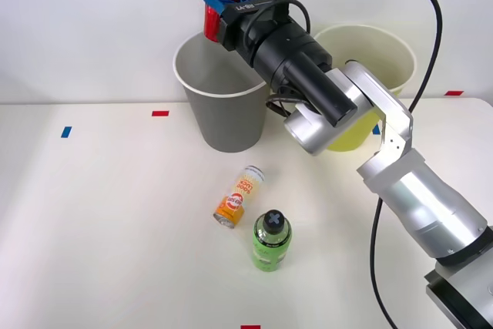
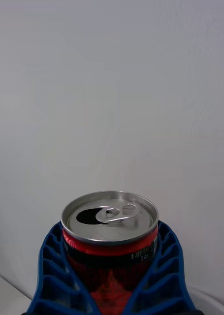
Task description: Put cans in the gray bin, plastic bottles in the light green bin
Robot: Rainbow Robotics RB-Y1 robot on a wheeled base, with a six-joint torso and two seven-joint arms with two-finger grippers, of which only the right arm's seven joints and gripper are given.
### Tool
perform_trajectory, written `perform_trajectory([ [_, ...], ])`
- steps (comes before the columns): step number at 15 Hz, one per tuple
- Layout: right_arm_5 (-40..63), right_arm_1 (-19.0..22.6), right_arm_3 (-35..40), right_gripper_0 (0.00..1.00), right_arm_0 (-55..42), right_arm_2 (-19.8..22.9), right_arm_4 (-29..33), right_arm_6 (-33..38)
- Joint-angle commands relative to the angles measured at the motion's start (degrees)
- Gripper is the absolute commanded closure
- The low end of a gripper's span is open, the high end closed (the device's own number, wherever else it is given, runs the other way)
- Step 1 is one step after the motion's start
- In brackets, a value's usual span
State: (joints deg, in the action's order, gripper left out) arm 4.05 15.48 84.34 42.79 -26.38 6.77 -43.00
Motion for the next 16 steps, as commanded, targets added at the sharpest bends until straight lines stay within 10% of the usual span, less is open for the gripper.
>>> perform_trajectory([
  [1,-0.1,-0.4,-0.8,1.0,0.1,-0.2,0.3,-0.2],
  [3,-0.1,-0.4,-0.8,0.99,0.1,-0.2,0.4,-0.2],
  [5,-0.2,-0.4,-0.8,0.36,0.1,-0.2,2.0,0.3],
  [7,-0.3,-0.4,-0.8,0.0,0.1,-0.2,2.0,0.3],
  [16,-3.1,0.0,-0.8,0.0,-0.2,0.4,2.6,0.8],
])
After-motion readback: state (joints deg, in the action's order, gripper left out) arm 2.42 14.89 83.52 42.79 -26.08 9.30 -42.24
